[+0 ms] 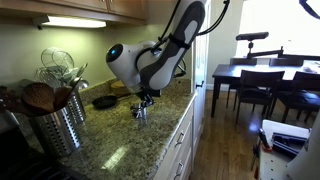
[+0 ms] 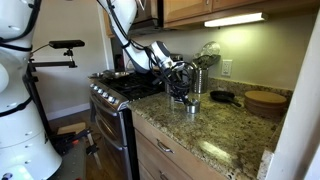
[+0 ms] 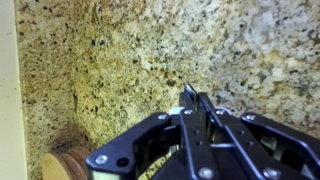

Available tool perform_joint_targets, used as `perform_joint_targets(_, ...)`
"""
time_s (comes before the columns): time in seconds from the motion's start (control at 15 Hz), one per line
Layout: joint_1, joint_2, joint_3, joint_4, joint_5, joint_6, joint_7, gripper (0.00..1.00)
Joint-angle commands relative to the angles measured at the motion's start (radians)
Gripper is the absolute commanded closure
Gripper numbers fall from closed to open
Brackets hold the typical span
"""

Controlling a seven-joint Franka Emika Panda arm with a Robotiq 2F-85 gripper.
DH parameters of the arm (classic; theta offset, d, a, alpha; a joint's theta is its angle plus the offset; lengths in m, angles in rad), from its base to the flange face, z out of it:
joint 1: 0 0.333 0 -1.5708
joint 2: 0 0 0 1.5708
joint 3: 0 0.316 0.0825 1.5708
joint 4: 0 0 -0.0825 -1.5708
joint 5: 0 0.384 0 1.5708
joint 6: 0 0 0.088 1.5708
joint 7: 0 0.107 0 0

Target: Unstack the cups

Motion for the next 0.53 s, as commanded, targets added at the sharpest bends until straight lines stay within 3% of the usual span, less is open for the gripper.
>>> perform_joint_targets(0.0,0.011,-0.039,-0.013,-0.007,-0.05,-0.018,0.05,0.97)
perform_joint_targets(0.47,0.012,-0.056,-0.01,0.002,-0.068,-0.032,0.074,0.97)
